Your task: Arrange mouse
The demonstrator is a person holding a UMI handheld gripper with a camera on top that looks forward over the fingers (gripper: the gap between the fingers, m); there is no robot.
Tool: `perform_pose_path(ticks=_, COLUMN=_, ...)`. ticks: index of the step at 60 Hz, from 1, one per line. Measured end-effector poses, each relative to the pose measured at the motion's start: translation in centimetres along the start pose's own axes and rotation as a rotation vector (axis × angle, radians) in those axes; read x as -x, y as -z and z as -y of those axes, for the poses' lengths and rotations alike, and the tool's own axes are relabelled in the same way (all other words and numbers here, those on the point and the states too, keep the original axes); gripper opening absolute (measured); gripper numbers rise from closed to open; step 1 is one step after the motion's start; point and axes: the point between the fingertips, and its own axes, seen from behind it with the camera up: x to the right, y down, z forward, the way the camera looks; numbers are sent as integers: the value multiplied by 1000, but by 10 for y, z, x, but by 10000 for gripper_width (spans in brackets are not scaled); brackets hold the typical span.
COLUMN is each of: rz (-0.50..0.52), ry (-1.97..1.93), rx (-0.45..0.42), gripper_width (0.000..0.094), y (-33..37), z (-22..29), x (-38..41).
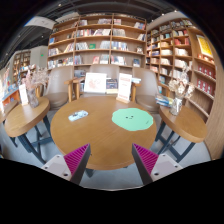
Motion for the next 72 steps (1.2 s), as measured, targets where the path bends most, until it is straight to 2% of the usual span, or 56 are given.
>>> perform_pose_path(ticks=28, rz=55, ry=28, rx=-16, gripper_width=854, y=-55, z=25, x=83)
perform_pose_path(ticks=40, rz=100, ry=-4, rx=16, gripper_width=850, y=-89, z=37, x=143)
perform_pose_path(ticks=72, rz=78, ry=32, rx=71, gripper_width=853, y=-203, z=36, x=202)
